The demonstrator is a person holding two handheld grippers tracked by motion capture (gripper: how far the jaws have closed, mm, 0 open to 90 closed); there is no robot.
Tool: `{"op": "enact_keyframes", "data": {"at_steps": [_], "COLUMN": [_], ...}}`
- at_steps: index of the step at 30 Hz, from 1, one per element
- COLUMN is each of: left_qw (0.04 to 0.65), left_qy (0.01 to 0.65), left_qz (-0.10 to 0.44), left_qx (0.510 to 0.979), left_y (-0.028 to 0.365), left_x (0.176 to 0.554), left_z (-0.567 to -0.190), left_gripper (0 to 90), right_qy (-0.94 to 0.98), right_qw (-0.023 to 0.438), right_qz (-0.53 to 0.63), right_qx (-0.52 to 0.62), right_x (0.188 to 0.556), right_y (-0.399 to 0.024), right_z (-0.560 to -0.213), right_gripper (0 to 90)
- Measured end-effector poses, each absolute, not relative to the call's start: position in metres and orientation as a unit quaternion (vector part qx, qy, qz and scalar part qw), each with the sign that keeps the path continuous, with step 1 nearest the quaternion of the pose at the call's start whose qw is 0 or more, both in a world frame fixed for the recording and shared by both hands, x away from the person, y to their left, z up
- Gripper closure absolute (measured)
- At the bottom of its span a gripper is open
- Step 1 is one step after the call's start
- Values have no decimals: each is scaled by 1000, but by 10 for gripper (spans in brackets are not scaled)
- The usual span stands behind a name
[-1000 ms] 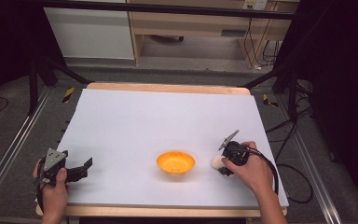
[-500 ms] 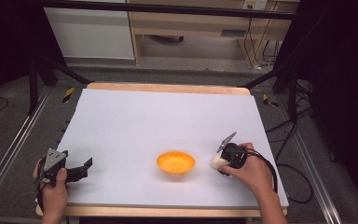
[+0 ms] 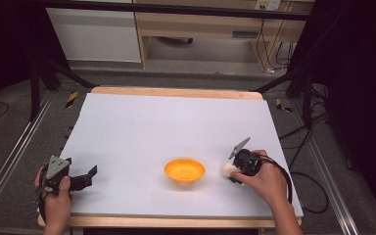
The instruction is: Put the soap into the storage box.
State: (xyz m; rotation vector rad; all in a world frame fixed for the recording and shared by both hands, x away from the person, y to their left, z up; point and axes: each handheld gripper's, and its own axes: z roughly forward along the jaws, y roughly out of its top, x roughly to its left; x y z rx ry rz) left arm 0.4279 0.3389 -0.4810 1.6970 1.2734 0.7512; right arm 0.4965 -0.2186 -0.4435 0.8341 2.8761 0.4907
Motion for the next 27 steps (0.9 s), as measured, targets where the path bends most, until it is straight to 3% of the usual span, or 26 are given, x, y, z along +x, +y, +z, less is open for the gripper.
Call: {"op": "enact_keyframes", "data": {"at_steps": [27], "left_qw": [431], "left_qy": [510], "left_qz": [302], "left_qx": [681], "left_y": [339], "left_x": [428], "left_z": [-481], "left_gripper": [0], "right_qy": [958], "right_qw": [59], "right_qz": [171], "right_qx": [224], "right_x": [493], "right_y": [-189], "right_z": [-411], "right_gripper": [494]}}
